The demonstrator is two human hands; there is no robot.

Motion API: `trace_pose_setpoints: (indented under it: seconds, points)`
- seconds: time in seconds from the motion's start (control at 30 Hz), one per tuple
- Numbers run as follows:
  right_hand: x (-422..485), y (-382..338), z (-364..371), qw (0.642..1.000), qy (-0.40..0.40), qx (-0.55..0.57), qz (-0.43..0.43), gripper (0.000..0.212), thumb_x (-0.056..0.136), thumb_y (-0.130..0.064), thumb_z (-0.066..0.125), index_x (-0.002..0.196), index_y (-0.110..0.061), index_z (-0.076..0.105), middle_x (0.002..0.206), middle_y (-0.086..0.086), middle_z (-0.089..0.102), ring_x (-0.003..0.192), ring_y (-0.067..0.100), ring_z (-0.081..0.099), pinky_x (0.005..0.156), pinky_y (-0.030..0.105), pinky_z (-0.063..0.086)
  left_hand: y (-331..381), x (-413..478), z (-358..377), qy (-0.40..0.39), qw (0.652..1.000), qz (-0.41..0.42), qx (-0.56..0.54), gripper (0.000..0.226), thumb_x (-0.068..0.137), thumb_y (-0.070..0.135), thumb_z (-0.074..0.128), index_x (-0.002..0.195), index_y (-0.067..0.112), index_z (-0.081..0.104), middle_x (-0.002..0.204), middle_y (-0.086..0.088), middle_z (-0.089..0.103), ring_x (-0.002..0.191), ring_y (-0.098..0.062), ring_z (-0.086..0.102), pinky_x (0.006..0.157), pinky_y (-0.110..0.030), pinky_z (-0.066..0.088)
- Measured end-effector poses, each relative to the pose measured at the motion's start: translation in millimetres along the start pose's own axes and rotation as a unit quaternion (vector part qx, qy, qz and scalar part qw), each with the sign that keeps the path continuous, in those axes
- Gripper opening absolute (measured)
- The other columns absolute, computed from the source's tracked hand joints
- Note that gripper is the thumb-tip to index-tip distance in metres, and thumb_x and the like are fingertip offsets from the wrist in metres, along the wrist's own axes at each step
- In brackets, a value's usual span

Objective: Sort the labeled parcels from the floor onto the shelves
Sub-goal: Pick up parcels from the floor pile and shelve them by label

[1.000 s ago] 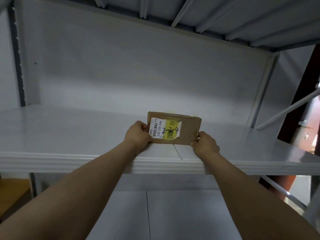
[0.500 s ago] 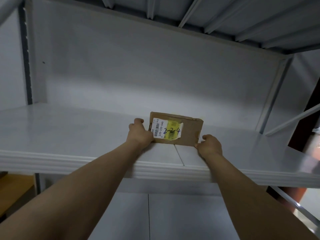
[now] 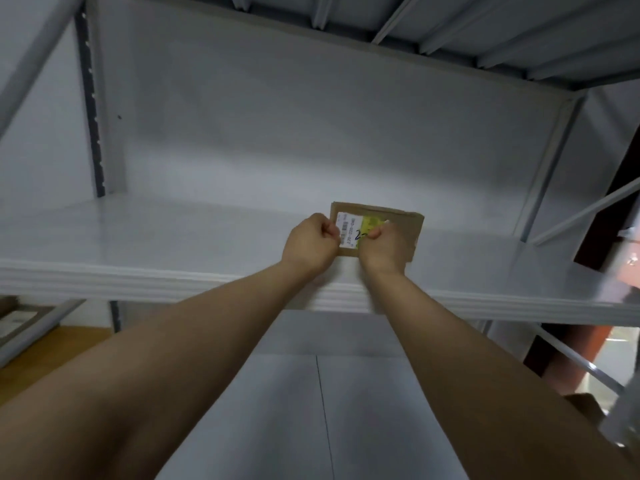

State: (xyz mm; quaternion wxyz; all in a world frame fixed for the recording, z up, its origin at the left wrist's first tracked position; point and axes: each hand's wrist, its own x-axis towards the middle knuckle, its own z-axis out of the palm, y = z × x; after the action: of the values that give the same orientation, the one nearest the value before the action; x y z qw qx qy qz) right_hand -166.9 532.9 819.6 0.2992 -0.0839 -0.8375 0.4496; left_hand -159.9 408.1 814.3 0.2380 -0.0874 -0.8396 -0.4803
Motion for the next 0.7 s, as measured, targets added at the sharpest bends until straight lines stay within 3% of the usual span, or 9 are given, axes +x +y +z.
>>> trace_pose_setpoints:
  seconds: [0.1,0.2,0.3,0.4,0.53,0.7]
  points:
    - [-50,-23,14,0.999,0.025,0.039,-0.025,0.025,0.084,-0.001,0.049,0.071,-0.022,0.041,0.081,-0.002,0.055,0.079,0.022,0.053,0.063,0.03,0.036,-12,-35,-39,0.024,0.998,0.047,0.02,0.007,0.09,0.02,0.058,0.086,0.017,0.064,0.088,0.0,0.069,0.087,-0.023,0.064,0.077,-0.032,0.052]
    - [-120,-36,37,0.992,0.041,0.111,-0.045,0.036,0.078,0.0,0.053,0.063,-0.022,0.029,0.062,-0.007,0.037,0.059,0.013,0.033,0.051,0.023,0.028,-42,-83,-87,0.063,0.99,0.111,0.056,0.016,0.094,0.029,0.056,0.085,0.017,0.059,0.074,0.0,0.065,0.074,-0.024,0.061,0.064,-0.034,0.047]
    - [-192,-36,69,0.987,0.021,0.151,-0.053,0.041,0.074,0.003,0.055,0.061,-0.023,0.027,0.058,-0.009,0.03,0.053,0.008,0.025,0.048,0.019,0.027,-86,-139,-125,-0.005,0.986,0.13,0.1,0.022,0.098,0.032,0.051,0.082,0.017,0.052,0.065,0.007,0.054,0.063,-0.02,0.053,0.057,-0.032,0.037]
    - [-268,-27,109,0.987,-0.035,0.154,-0.028,0.042,0.075,0.001,0.058,0.061,-0.022,0.026,0.058,-0.006,0.026,0.054,0.009,0.022,0.049,0.022,0.022,-150,-196,-164,-0.103,0.98,0.073,0.155,0.022,0.099,0.033,0.051,0.081,0.021,0.051,0.067,0.008,0.052,0.067,-0.02,0.054,0.059,-0.031,0.04]
    - [-355,10,149,0.98,-0.147,0.118,0.067,0.045,0.09,-0.02,0.059,0.056,-0.019,0.029,0.052,-0.006,0.027,0.05,0.009,0.024,0.051,0.028,0.023,-245,-264,-192,-0.17,0.961,-0.035,0.217,0.027,0.098,0.036,0.052,0.081,0.016,0.06,0.075,0.0,0.062,0.07,-0.021,0.059,0.065,-0.031,0.048]
    - [-440,87,190,0.931,-0.33,-0.015,0.154,0.042,0.097,-0.03,0.057,0.06,-0.014,0.043,0.061,0.008,0.041,0.057,0.018,0.041,0.058,0.031,0.032,-333,-335,-200,-0.275,0.922,-0.179,0.205,0.018,0.094,0.028,0.056,0.08,0.018,0.061,0.087,-0.003,0.066,0.077,-0.019,0.057,0.063,-0.027,0.04]
